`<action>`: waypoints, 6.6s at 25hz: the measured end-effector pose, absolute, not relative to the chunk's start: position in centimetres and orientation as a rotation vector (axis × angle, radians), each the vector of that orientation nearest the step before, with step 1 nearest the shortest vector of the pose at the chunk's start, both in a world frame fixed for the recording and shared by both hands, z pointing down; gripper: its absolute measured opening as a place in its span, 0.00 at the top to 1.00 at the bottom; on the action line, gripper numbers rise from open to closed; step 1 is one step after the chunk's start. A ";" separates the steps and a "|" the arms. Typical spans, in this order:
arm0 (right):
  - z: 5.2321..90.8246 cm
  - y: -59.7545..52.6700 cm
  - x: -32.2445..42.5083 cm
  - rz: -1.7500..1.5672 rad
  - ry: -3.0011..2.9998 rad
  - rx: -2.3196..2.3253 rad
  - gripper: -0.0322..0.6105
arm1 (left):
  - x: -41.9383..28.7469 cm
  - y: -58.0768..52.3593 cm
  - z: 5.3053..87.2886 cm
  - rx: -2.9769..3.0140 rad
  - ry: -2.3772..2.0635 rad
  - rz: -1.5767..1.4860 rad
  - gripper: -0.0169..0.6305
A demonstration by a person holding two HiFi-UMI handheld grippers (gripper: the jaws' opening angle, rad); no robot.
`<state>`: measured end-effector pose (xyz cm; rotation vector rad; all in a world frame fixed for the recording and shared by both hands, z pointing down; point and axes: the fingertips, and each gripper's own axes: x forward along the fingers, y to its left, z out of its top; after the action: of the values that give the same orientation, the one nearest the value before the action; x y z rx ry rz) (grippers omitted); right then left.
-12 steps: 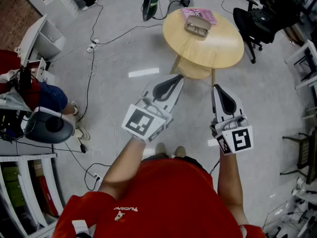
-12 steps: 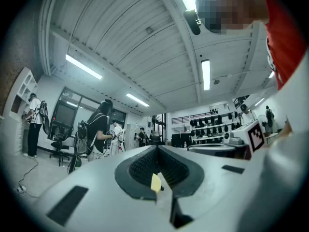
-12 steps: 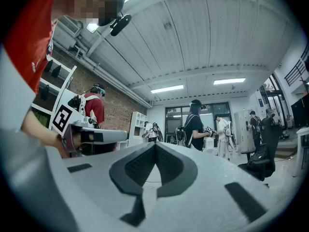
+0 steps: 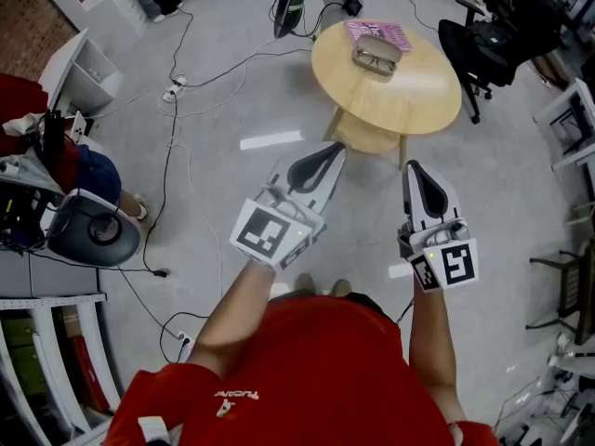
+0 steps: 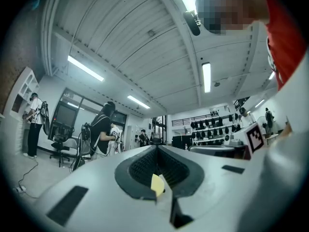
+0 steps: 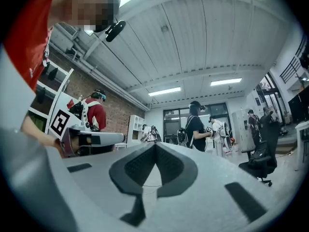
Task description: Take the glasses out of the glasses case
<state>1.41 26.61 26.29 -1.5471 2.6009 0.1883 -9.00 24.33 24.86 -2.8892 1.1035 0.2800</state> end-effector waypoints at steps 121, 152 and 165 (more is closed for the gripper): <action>50.7 -27.7 7.8 0.041 3.804 -1.288 0.88 | 1.0 -26.0 40.0 -3.093 1.086 -0.102 0.95; 41.1 -18.2 9.4 -0.132 3.295 -1.611 0.88 | 4.3 -19.6 37.0 -3.069 0.940 -0.061 0.95; 41.1 -17.8 9.1 -0.111 3.324 -1.571 0.88 | 4.2 -19.4 36.7 -3.061 0.967 -0.056 0.95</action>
<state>9.05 -17.79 41.05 -1.5712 3.3235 -0.1107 4.23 -19.35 36.69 -3.0607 0.9673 -0.0562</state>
